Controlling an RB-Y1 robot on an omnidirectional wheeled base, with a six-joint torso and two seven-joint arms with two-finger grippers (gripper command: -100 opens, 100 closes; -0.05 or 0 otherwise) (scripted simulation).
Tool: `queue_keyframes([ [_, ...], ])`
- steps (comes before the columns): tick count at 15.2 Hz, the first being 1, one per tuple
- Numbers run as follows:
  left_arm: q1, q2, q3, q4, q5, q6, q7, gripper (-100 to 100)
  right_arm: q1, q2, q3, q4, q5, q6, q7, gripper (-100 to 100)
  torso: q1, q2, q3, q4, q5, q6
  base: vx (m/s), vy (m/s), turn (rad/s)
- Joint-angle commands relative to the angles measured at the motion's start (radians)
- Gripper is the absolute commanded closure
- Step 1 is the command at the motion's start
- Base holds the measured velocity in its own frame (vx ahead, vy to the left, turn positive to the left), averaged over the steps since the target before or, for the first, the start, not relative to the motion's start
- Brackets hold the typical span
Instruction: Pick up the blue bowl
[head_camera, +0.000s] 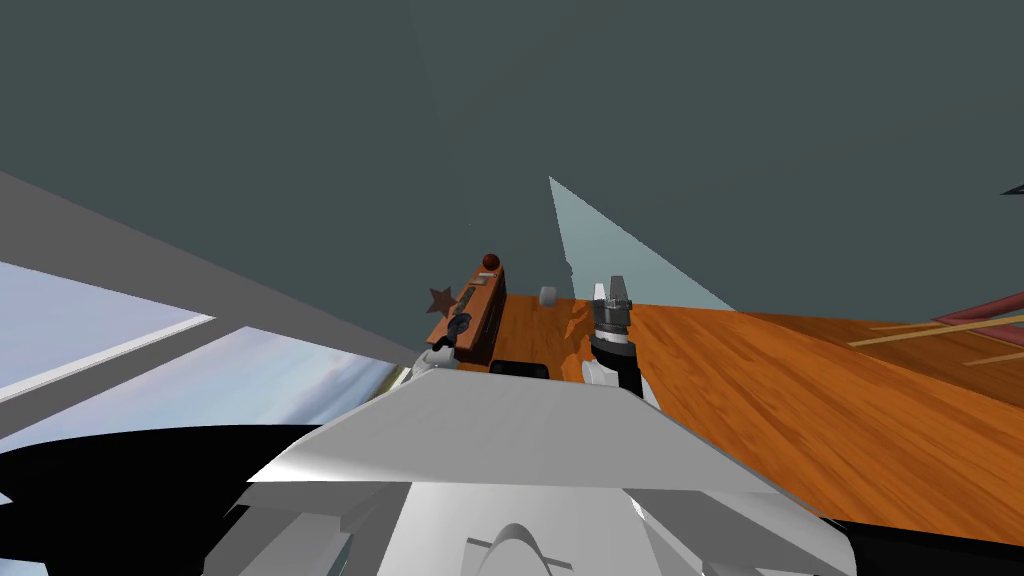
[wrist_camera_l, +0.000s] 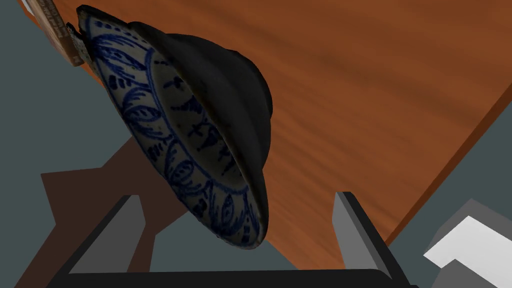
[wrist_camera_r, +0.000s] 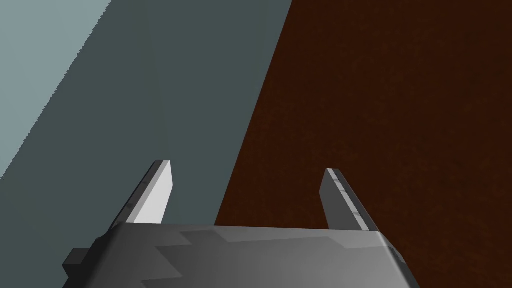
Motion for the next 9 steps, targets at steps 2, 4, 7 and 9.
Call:
queue_keyframes([
  [2, -0.009, 0.000, 0.000, 0.021, 0.000, -0.002, 0.001, -100, 0.000, 0.000, 0.000, 0.000, 0.000, 0.000, 0.000, 0, 0.000, 0.000, 0.000, 0.000, 0.000, 0.000, 0.017, 0.002, -0.009],
  [4, -0.015, -0.008, 0.009, 0.070, -0.007, -0.044, 0.000, -100, 0.000, 0.000, 0.000, 0.000, 0.000, 0.000, 0.000, 0, 0.000, 0.000, 0.000, 0.000, 0.000, 0.000, 0.053, 0.023, -0.022],
  [7, -0.020, -0.015, 0.017, 0.113, -0.014, -0.085, -0.001, -100, 0.000, 0.000, 0.000, 0.000, 0.000, 0.000, 0.000, 0, 0.002, -0.004, -0.002, -0.001, 0.000, 0.000, 0.086, 0.040, -0.022],
  [9, -0.021, -0.015, 0.017, 0.104, -0.013, -0.074, -0.002, 100, 0.000, 0.000, 0.000, 0.000, 0.000, 0.000, 0.000, 0, 0.002, -0.003, -0.002, -0.001, 0.000, 0.000, 0.033, 0.019, -0.005],
])
